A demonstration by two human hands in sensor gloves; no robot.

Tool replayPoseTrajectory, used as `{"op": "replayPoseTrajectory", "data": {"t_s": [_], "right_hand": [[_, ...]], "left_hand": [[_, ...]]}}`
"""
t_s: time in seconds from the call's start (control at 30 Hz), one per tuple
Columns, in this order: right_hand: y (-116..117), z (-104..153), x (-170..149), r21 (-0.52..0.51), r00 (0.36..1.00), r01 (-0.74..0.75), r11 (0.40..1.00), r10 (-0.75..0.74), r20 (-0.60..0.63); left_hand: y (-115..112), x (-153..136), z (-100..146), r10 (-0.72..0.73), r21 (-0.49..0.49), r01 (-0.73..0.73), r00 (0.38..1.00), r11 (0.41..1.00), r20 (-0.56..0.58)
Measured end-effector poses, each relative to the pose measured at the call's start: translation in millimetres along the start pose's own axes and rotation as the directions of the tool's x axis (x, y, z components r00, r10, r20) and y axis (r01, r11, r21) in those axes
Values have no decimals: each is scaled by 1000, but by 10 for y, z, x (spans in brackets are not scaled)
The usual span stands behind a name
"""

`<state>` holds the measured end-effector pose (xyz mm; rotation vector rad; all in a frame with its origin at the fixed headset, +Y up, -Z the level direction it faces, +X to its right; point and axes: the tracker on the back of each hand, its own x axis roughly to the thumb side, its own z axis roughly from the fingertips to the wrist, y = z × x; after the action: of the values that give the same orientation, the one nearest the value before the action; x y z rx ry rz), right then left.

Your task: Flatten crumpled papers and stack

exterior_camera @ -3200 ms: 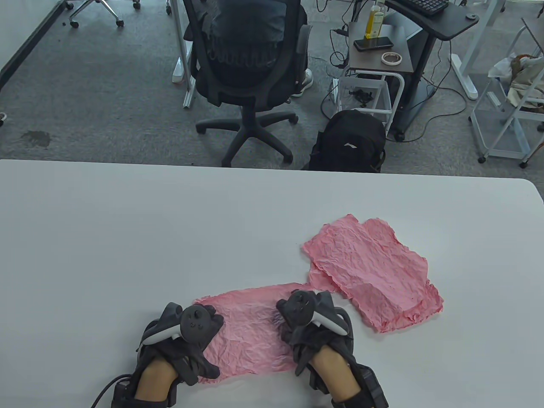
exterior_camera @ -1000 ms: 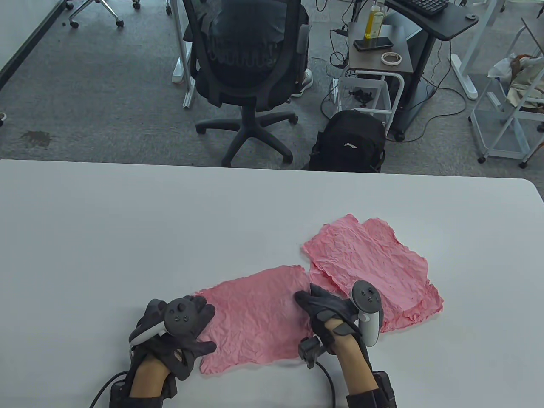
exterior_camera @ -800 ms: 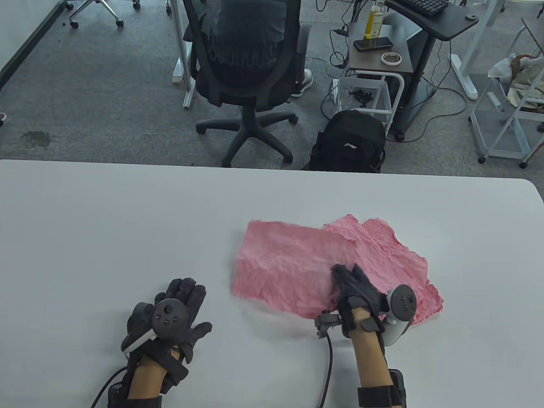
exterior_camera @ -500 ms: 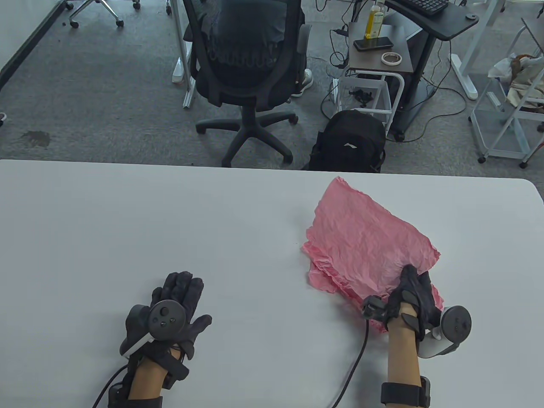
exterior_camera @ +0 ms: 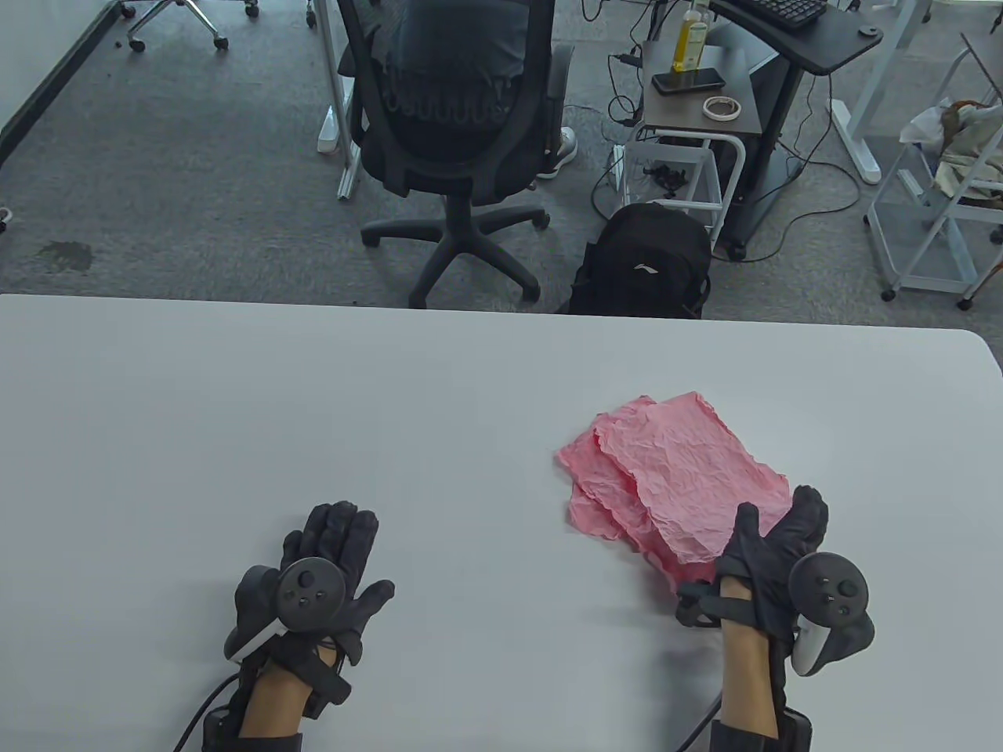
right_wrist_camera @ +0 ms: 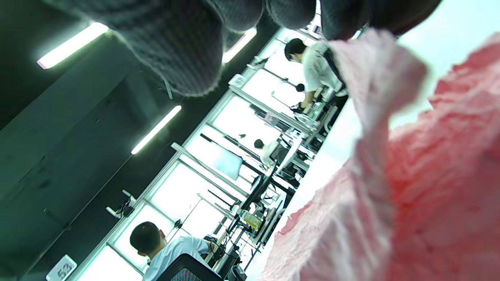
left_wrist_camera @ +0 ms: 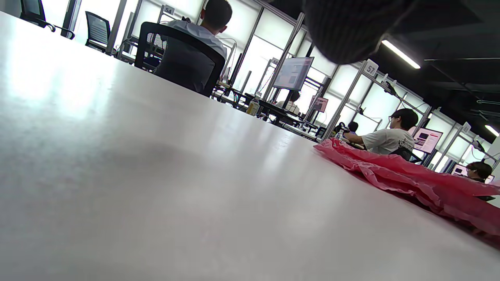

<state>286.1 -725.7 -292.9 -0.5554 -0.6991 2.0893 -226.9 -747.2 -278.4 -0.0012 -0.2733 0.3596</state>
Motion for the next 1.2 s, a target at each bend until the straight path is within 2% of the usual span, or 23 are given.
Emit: {"op": "replayPoseTrajectory", "data": {"t_s": [0.13, 0.3, 0.4, 0.57, 0.77, 1.0, 1.2], "right_hand": [[8, 63, 151, -20, 989, -106, 994, 107, 100], [126, 212, 385, -1, 955, -99, 995, 95, 280], [291, 364, 556, 84, 913, -27, 996, -9, 408], [537, 634, 790, 255, 832, 25, 967, -162, 531], [843, 925, 926, 443, 745, -41, 895, -268, 610], [1093, 1081, 912, 557, 723, -183, 810, -273, 634], [1213, 1153, 881, 660, 715, -198, 725, -353, 603]], "left_hand": [[53, -12, 29, -2, 70, 2, 1000, 998, -2], [115, 7, 66, -3, 166, 0, 1000, 986, 17], [128, 34, 70, 0, 190, -8, 999, 982, 42], [132, 60, 76, 0, 216, -15, 997, 976, 71], [147, 65, 91, 7, 259, -34, 995, 965, 103], [123, 81, 79, 40, 229, -71, 990, 971, 137], [105, 86, 66, 65, 192, -95, 986, 977, 154]]}}
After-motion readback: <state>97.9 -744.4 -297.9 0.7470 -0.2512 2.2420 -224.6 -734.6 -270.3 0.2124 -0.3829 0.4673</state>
